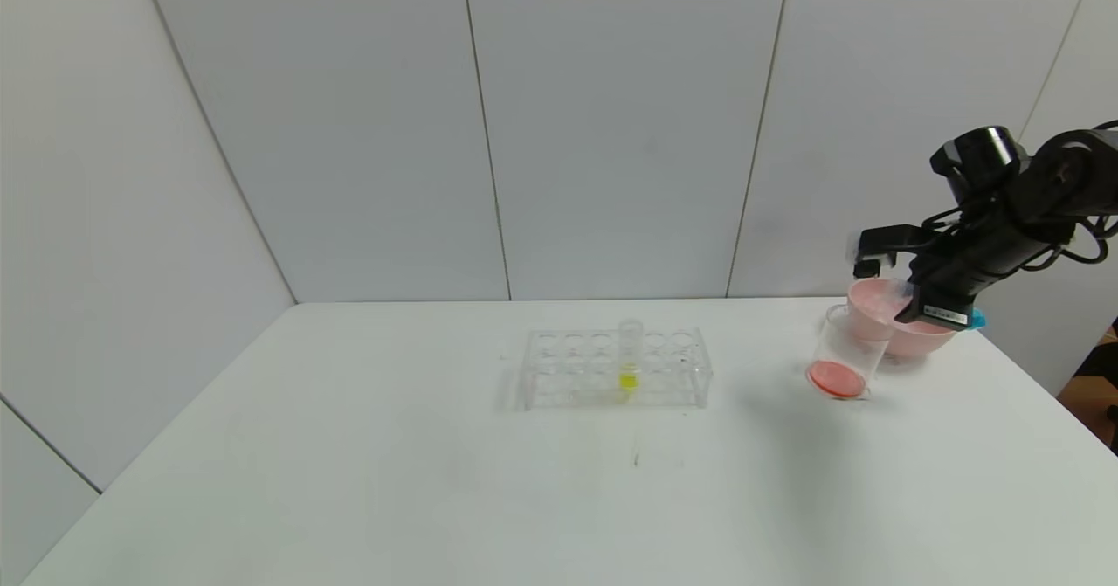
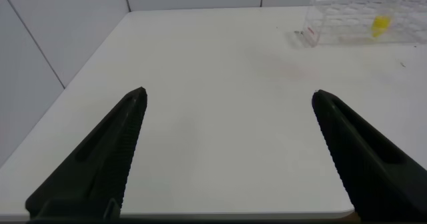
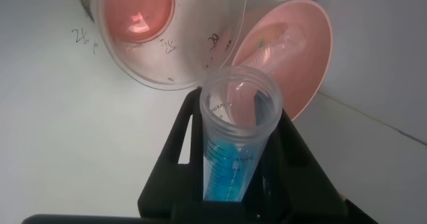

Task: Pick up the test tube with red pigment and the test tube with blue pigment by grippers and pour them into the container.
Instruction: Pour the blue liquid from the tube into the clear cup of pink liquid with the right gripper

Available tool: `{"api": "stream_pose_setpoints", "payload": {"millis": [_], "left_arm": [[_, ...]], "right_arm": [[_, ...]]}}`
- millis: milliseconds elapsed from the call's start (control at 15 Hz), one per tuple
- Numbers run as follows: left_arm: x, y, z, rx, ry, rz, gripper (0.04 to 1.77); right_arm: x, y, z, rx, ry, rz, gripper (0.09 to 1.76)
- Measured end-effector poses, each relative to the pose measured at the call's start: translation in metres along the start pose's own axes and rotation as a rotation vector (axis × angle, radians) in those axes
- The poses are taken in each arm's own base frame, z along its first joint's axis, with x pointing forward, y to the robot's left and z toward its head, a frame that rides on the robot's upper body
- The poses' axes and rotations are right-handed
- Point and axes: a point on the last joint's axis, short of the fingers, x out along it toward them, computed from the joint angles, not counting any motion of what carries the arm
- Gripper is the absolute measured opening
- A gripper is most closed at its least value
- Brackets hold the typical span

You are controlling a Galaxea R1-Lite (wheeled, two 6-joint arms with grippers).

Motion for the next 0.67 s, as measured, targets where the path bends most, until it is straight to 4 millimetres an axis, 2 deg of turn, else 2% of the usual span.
{"api": "stream_pose_setpoints", "payload": {"millis": [667], "left_arm": [[0.0,0.0,0.0,0.0,0.0,0.0,1.76]], "right_arm": [[0.009,0.008,0.018,-0.071,0.113,-0.044,0.55]]}}
